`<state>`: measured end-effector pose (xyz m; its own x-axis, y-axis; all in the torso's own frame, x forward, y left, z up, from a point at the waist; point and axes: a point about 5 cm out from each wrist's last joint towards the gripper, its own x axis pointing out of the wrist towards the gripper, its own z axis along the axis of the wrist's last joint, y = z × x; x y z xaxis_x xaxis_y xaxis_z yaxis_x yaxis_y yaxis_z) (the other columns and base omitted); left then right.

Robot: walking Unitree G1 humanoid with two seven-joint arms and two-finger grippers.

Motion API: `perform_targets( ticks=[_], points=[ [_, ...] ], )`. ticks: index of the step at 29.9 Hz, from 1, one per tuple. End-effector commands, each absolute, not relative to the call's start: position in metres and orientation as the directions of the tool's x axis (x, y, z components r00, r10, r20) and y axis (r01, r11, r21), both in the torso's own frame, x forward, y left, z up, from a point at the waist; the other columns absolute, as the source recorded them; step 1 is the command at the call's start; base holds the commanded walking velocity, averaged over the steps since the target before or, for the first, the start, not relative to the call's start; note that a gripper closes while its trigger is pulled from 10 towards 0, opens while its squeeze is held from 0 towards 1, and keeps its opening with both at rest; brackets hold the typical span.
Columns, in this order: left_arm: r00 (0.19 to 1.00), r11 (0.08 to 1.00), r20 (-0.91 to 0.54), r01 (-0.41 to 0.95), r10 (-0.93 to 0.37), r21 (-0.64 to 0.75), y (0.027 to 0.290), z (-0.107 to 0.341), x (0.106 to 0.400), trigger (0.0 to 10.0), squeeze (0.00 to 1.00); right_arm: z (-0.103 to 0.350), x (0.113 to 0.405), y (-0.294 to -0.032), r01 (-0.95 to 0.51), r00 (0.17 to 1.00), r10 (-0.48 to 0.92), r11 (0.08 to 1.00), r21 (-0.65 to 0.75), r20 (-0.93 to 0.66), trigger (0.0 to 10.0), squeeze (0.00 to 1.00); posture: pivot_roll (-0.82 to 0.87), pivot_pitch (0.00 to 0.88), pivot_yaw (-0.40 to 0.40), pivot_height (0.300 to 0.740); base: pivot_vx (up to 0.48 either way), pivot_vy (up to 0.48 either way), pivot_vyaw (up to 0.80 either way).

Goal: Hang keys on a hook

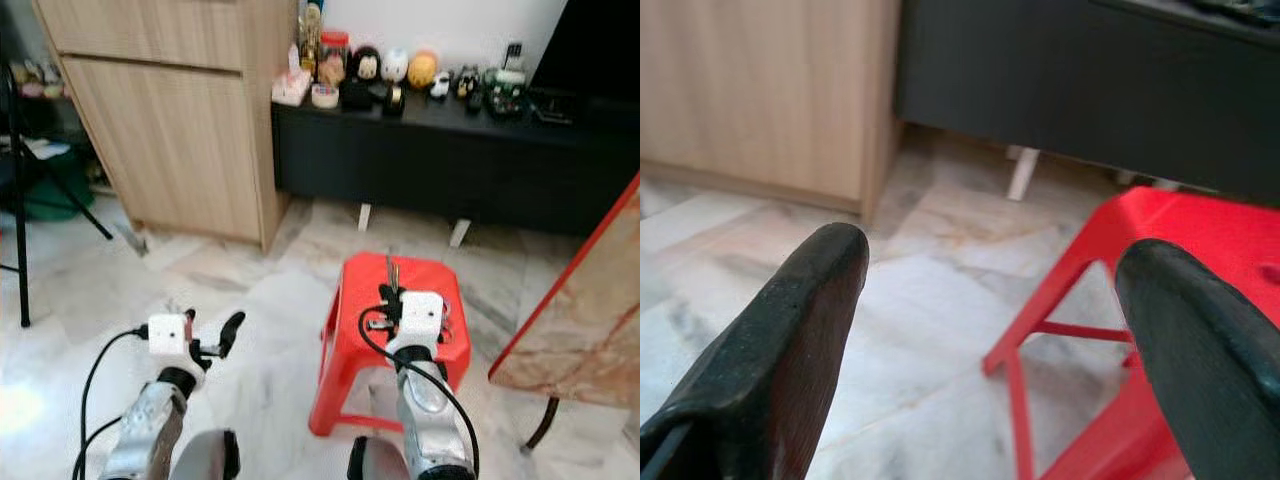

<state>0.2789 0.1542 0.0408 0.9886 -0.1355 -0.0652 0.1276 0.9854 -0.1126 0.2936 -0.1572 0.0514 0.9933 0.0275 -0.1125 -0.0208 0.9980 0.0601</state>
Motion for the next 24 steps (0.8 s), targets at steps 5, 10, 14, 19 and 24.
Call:
perform_targets(
  ticks=[5, 10, 14, 19, 24],
  points=[
    [0.989, 0.984, -0.039, 0.140, -0.145, -0.113, 0.152, 0.046, 0.282, 10.0, 0.00, 0.061, 0.299, -0.159, -0.045, 0.994, 0.053, 0.995, 0.091, -0.091, 10.0, 0.00, 0.00, 0.013, -0.086, 0.695, 0.000, 0.000, 0.00],
    [0.988, 0.982, -0.021, 0.149, -0.152, -0.114, 0.148, 0.051, 0.286, 10.0, 0.00, 0.066, 0.301, -0.159, -0.089, 0.989, 0.100, 0.991, 0.102, -0.109, 10.0, 0.00, 0.00, 0.019, -0.097, 0.735, 0.000, 0.000, 0.00],
    [0.987, 0.982, 0.003, 0.158, -0.158, -0.107, 0.148, 0.057, 0.288, 10.0, 0.00, 0.066, 0.302, -0.153, -0.156, 0.972, 0.170, 0.983, 0.095, -0.160, 10.0, 0.00, 0.00, 0.020, -0.098, 0.740, 0.000, 0.000, 0.00],
    [0.981, 0.977, 0.033, 0.192, -0.190, -0.096, 0.145, 0.065, 0.292, 10.0, 0.00, 0.072, 0.305, -0.150, -0.228, 0.948, 0.241, 0.970, 0.083, -0.207, 10.0, 0.00, -0.01, 0.017, -0.090, 0.740, 0.000, 0.000, 0.00],
    [0.970, 0.969, 0.052, 0.241, -0.238, -0.055, 0.144, 0.073, 0.295, 10.0, 0.00, 0.075, 0.304, -0.150, -0.322, 0.903, 0.324, 0.945, 0.055, -0.283, 10.0, 0.00, -0.01, 0.021, -0.089, 0.740, 0.000, 0.000, 0.00]
  ],
)
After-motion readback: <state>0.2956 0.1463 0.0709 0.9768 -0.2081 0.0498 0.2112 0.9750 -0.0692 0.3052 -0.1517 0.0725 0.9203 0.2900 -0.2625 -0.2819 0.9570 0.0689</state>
